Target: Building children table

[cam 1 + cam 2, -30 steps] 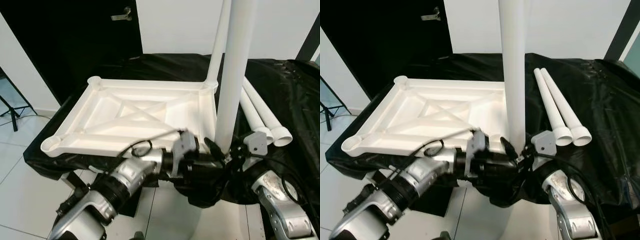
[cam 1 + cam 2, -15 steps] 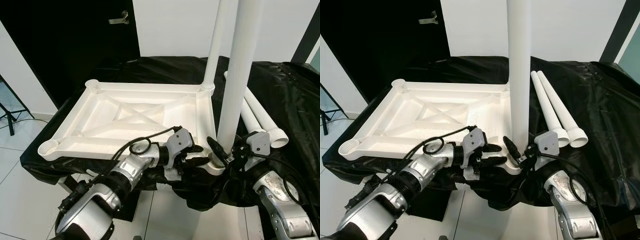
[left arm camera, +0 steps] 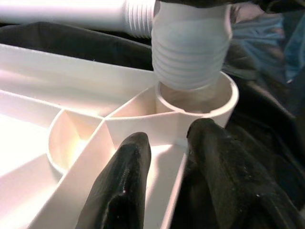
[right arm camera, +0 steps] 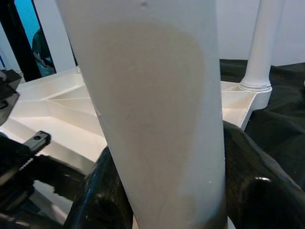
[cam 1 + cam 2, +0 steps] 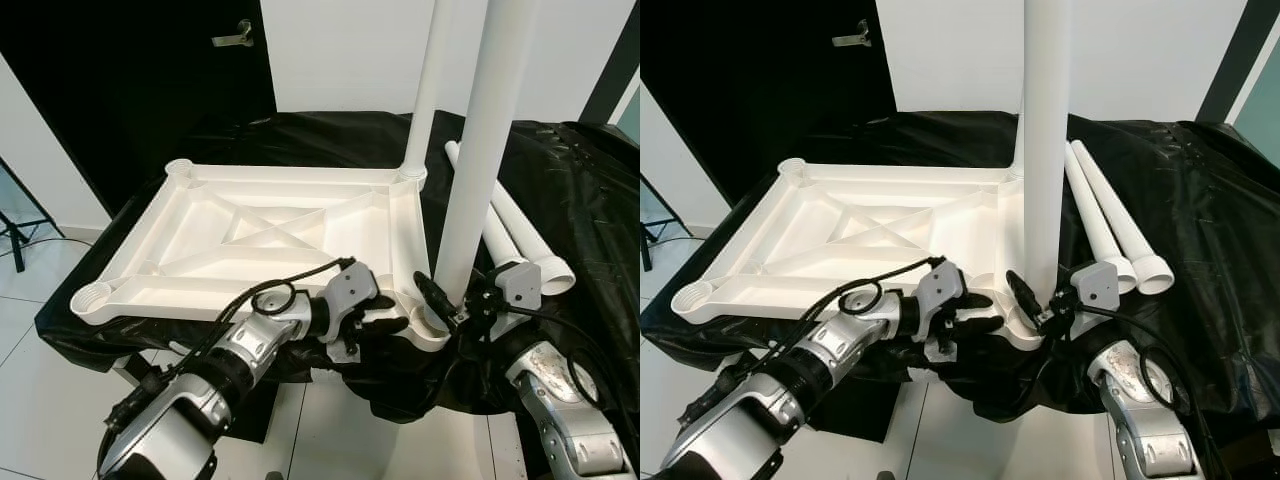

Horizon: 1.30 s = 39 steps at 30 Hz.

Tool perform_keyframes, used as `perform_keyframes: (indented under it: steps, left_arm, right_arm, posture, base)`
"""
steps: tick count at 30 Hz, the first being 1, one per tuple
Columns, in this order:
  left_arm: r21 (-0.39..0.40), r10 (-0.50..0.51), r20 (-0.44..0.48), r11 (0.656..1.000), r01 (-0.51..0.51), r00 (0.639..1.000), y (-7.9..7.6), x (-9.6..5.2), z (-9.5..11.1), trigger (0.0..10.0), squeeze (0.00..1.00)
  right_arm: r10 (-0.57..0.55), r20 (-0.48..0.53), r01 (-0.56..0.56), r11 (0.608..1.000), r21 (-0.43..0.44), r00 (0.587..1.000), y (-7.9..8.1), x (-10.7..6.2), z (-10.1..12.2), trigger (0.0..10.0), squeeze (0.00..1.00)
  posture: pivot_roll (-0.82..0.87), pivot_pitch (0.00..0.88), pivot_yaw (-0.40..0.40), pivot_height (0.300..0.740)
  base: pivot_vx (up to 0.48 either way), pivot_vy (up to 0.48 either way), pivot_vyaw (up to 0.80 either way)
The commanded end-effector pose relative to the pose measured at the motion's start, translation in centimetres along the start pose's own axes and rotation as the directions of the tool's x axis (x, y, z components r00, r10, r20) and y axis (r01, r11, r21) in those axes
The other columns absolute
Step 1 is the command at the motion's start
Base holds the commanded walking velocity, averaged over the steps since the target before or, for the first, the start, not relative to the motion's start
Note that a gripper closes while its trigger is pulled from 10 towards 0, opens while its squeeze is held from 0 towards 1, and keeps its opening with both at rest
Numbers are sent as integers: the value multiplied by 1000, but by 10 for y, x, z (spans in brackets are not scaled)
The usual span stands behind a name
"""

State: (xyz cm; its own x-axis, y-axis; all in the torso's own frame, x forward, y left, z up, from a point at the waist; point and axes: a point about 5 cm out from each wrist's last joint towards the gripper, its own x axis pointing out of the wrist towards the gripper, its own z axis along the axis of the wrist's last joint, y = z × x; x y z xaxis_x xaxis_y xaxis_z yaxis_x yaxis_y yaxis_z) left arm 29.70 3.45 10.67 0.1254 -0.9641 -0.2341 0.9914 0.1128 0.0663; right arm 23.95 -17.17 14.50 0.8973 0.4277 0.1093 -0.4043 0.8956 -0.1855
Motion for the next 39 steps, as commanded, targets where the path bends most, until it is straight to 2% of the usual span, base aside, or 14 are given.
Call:
perform_keyframes:
  steps: [1, 6, 20, 22, 23, 24, 28, 33, 39]
  left_arm:
    - [-4, -309, 9, 951, 309, 951, -15, -5, 1, 10000, 0]
    - [10, -311, -38, 950, 311, 950, -13, -3, -6, 10000, 0]
    - [33, -372, -64, 927, 375, 926, -18, -5, -4, 10000, 0]
    - [64, -342, -173, 932, 357, 924, -20, -1, -17, 10000, 0]
    - [64, -342, -173, 932, 357, 924, -20, -1, -17, 10000, 0]
    - [92, -329, -269, 927, 364, 905, -21, 0, -29, 10000, 0]
    - [110, -307, -340, 926, 362, 889, -22, 1, -38, 10000, 0]
    - [109, -295, -352, 930, 352, 888, -23, 1, -40, 10000, 0]
    - [70, -312, -350, 931, 357, 883, -20, -2, -39, 10000, 0]
  right_arm:
    - [1, -76, 1, 1000, 22, 997, -1, -3, -14, 10000, 0]
    - [3, -71, -1, 1000, 30, 997, 1, 0, -14, 10000, 0]
    - [-5, -70, 7, 1000, 30, 998, 0, -1, -13, 10000, 0]
    - [-4, -68, 6, 1000, 29, 998, 0, -1, -12, 10000, 0]
    - [-4, -68, 6, 1000, 29, 998, 0, -1, -12, 10000, 0]
    - [0, -67, 2, 1000, 30, 998, 1, -1, -12, 10000, 0]
    - [6, -67, -4, 999, 34, 998, 3, -2, -11, 10000, 0]
    - [10, -68, -8, 999, 39, 998, 4, -4, -10, 10000, 0]
    - [14, -68, -11, 999, 37, 998, 4, -5, -8, 10000, 0]
  posture:
    - [93, 0, 36, 740]
    - [88, 0, 39, 740]
    - [79, 0, 37, 740]
    - [82, 0, 34, 740]
    - [82, 0, 34, 740]
    - [83, 0, 33, 740]
    - [83, 0, 31, 740]
    - [82, 0, 30, 740]
    - [76, 0, 24, 740]
  base:
    - [0, 0, 0]
    - [0, 0, 0]
    - [0, 0, 0]
    - [0, 0, 0]
    - [0, 0, 0]
    - [0, 0, 0]
    - [0, 0, 0]
    - [0, 0, 0]
    - [0, 0, 0]
